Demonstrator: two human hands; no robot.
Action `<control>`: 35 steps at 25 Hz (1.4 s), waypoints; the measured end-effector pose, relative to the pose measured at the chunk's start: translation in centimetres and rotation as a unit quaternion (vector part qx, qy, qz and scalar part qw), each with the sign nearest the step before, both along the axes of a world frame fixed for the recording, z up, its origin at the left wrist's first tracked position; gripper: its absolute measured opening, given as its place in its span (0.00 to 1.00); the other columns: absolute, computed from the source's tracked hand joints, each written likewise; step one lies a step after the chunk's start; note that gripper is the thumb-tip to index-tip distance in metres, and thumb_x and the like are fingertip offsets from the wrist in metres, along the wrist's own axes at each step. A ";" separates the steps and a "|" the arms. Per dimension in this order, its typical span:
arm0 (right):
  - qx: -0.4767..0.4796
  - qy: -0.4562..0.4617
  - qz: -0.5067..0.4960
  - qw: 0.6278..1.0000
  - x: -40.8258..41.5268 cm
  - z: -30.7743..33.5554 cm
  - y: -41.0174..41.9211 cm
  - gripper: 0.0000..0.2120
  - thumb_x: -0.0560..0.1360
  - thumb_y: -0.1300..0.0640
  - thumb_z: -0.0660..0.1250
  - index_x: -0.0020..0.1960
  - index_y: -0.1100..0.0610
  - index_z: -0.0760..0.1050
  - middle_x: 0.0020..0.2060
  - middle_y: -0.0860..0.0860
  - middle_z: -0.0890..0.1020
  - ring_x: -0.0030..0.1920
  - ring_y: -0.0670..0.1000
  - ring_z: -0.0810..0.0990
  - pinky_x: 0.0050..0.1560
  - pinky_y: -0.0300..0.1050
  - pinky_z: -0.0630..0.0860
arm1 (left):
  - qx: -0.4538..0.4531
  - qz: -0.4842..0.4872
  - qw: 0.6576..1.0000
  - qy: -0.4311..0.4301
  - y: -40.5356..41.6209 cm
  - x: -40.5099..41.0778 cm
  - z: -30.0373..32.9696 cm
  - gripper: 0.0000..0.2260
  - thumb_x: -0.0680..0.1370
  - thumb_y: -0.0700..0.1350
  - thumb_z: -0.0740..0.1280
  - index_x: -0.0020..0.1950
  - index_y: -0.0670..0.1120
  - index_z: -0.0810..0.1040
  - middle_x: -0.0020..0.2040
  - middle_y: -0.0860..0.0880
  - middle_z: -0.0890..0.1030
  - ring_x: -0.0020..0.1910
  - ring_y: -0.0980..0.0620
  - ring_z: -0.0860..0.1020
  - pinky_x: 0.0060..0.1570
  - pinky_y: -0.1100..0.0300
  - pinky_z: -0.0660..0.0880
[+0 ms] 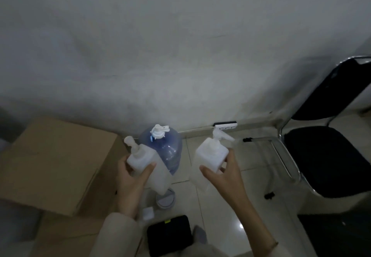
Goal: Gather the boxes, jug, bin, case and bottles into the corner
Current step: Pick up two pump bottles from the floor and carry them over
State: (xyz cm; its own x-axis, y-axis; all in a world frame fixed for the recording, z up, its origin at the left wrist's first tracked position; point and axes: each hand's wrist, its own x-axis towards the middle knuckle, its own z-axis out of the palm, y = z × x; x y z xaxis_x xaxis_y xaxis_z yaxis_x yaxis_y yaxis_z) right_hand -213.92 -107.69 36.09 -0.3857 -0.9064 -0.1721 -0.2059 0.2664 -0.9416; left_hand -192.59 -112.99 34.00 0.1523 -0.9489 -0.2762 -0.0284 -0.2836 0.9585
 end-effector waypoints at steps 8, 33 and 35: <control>0.094 -0.016 0.014 0.995 -3.2 -12.3 -7.3 0.29 0.64 0.68 0.73 0.50 0.40 0.66 0.47 0.39 0.74 0.44 0.31 0.77 0.37 0.24 0.73 | 0.085 0.064 0.993 -0.057 -4.9 -3.6 -11.2 0.28 0.67 0.34 0.74 0.65 0.42 0.68 0.62 0.40 0.73 0.56 0.45 0.75 0.46 0.61 0.74; 0.255 -0.041 0.092 0.962 3.6 -60.9 -9.7 0.40 0.68 0.68 0.72 0.72 0.56 0.54 0.67 0.60 0.68 0.65 0.59 0.71 0.62 0.56 0.72 | 0.215 -0.099 0.966 -0.102 -5.5 2.4 -57.8 0.31 0.72 0.32 0.68 0.71 0.46 0.59 0.66 0.43 0.70 0.65 0.43 0.71 0.63 0.47 0.70; 0.310 -0.111 0.042 0.943 3.8 -58.9 -8.6 0.45 0.69 0.69 0.70 0.75 0.54 0.46 0.72 0.60 0.60 0.69 0.60 0.65 0.68 0.58 0.67 | 0.245 -0.119 0.957 -0.101 -4.8 2.5 -56.2 0.37 0.73 0.33 0.67 0.75 0.44 0.50 0.72 0.44 0.63 0.69 0.44 0.66 0.67 0.45 0.66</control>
